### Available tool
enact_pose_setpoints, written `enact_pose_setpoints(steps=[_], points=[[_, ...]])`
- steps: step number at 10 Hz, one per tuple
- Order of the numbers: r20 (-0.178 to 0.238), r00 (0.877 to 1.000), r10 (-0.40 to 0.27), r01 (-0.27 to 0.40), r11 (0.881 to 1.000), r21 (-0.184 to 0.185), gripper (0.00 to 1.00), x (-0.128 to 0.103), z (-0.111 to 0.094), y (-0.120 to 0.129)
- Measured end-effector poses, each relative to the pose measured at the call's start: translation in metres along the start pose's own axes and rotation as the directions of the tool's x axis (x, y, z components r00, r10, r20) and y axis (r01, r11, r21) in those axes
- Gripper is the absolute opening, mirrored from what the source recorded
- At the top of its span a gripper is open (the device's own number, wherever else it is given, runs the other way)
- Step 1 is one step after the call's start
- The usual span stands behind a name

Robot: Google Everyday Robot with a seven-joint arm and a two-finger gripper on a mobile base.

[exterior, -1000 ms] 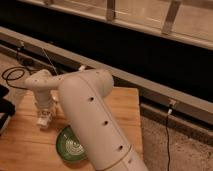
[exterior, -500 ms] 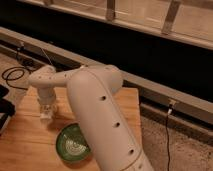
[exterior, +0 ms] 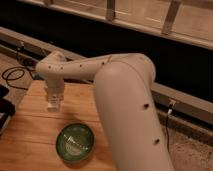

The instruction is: Place the bottle in the ceramic bowl

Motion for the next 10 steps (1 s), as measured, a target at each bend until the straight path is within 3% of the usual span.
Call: enact_pose_setpoints(steps=[2,6,10], points=[[0.028,1.000,0.004,-0.002,0.998,-0.056,0.00,0.023,-0.022,-0.045],[0.061,0.998,0.030,-0.017,0.980,-0.201,0.00,0.078,-0.018,-0.103],[0.062,0.998,0.029,-0.015,0.976,-0.219,0.00,0.086,-0.017,-0.104]])
